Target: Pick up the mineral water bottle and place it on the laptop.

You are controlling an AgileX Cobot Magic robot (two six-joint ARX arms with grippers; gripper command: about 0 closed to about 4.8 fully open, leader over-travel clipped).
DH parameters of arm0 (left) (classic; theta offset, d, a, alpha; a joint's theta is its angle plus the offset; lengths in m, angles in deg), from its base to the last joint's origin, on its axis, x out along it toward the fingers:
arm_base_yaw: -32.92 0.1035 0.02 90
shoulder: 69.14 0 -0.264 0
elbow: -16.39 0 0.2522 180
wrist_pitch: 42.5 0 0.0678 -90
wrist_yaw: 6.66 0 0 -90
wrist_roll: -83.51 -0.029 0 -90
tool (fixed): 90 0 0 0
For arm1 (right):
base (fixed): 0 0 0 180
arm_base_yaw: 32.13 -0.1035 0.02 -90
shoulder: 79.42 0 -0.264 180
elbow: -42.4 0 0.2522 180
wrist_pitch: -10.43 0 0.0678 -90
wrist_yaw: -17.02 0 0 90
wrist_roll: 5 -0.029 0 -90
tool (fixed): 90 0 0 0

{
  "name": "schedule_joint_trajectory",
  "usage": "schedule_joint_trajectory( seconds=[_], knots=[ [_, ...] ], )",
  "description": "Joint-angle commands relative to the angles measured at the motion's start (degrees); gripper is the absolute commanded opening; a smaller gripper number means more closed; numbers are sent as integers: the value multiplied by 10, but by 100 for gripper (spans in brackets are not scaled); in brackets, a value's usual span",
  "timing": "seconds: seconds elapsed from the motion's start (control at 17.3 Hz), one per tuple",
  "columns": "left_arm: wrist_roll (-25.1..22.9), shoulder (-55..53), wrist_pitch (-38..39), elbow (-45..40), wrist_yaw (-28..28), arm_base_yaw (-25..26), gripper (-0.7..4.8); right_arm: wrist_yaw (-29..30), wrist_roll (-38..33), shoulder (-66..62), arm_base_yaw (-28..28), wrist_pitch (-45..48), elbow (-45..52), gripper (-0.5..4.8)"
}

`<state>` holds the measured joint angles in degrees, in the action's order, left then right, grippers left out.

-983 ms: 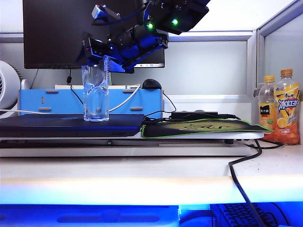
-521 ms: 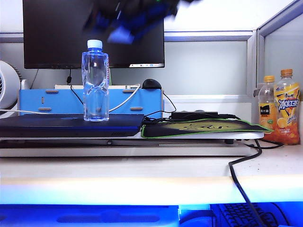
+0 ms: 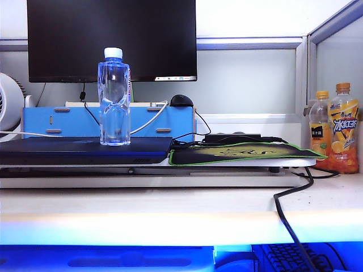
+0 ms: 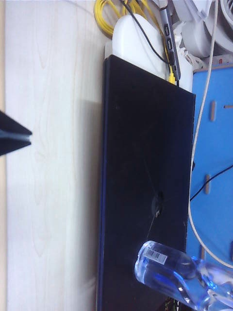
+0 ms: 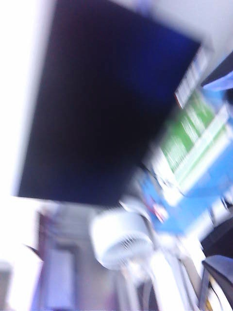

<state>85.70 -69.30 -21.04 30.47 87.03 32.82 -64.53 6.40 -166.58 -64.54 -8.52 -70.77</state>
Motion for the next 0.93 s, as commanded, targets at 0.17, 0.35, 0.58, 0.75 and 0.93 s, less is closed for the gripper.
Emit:
schedule_joint_trajectory(
  seconds=[0.17, 0.35, 0.58, 0.75, 0.93],
  knots=[
    [0, 1, -5, 1, 2, 0, -2, -56, 36, 170, 0, -148, -3, 479],
    [0, 1, -5, 1, 2, 0, -2, -96, 66, 241, -1, -236, -3, 479],
    [0, 1, -5, 1, 2, 0, -2, -140, 59, 351, -1, -302, -3, 479],
    [0, 1, -5, 1, 2, 0, -2, -164, 42, 427, -1, -329, -3, 479],
    [0, 1, -5, 1, 2, 0, -2, -180, 43, 462, -1, -444, -1, 479]
  ],
)
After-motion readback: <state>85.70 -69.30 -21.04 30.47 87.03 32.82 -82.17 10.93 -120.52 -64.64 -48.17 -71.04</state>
